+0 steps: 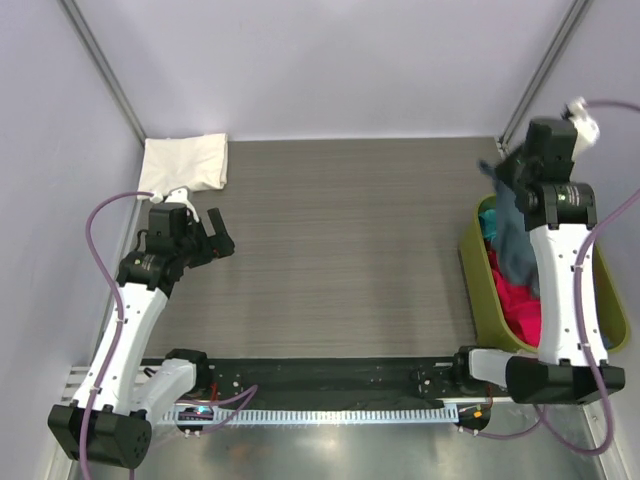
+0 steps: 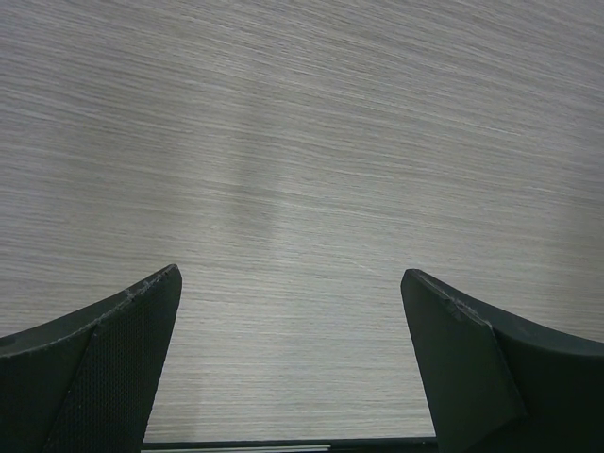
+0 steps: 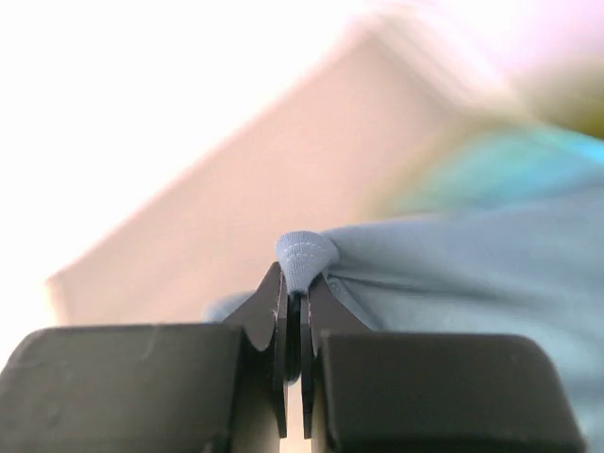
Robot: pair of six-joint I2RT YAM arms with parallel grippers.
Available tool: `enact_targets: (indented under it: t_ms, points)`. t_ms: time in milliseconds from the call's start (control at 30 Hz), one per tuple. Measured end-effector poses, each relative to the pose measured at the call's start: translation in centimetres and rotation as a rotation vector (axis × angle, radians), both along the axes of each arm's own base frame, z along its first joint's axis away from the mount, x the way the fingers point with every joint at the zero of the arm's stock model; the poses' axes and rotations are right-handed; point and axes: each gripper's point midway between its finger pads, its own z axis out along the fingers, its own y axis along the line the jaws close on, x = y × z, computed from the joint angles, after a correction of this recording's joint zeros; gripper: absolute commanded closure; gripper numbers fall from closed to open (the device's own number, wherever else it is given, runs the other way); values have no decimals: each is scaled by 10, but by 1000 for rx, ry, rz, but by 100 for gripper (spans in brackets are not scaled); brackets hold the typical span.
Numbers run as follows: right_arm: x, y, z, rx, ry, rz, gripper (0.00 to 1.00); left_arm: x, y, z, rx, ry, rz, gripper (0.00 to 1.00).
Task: Fold and stack the t-shirts
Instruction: Grab the tshirt from the pile, then move the tshirt to the center of the board
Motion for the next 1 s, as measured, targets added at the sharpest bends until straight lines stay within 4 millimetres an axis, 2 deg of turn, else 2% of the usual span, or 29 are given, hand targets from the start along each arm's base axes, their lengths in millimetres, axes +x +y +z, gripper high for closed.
enact_targets:
  t_ms: [67,100,133,200,233,267,333,400,433,467,500,533,567,600,667,733,800,833,867,1000]
  points:
    - [34,92,86,44,-241,335,99,0,1,0,4,-1,4,0]
    - [38,132,122,67,-334,479,99,0,2,0,7,0,7,0]
    - [38,179,168,90,-454,645,99,0,3,0,10,-1,11,0]
    - [20,254,234,146,-644,933,99,1,5,0,19,-2,21,0]
    - [10,272,252,161,-702,1011,99,1,6,0,24,-4,27,0]
    - [4,281,265,167,-749,1055,99,1,7,0,27,-6,32,0]
    - [2,280,271,159,-781,1053,99,1,10,1,34,-10,42,0]
    - [14,271,254,142,-757,983,98,0,12,2,41,-14,52,0]
    - [23,266,234,133,-713,943,90,0,13,3,44,-17,55,0]
    - [34,265,211,126,-661,911,49,0,13,3,46,-18,58,0]
    - [45,263,182,124,-591,878,22,0,14,3,48,-20,61,0]
    - [54,262,156,120,-528,855,6,0,15,3,51,-21,64,0]
    - [63,261,125,119,-456,830,0,0,15,3,52,-21,65,0]
    - [75,261,82,120,-365,799,0,0,16,3,55,-20,68,0]
    - [83,255,-12,108,-147,738,0,-1,16,3,56,-17,69,0]
    - [68,237,-98,77,75,667,0,-1,16,3,56,-17,70,0]
    - [43,217,-152,39,243,615,0,-1,16,3,54,-16,70,0]
    - [34,209,-165,20,294,595,0,-1,15,3,49,-16,67,0]
    - [28,204,-170,7,319,582,0,-1,13,2,43,-14,64,1]
    - [23,194,-154,-8,274,550,0,0,-3,-4,2,19,34,4]
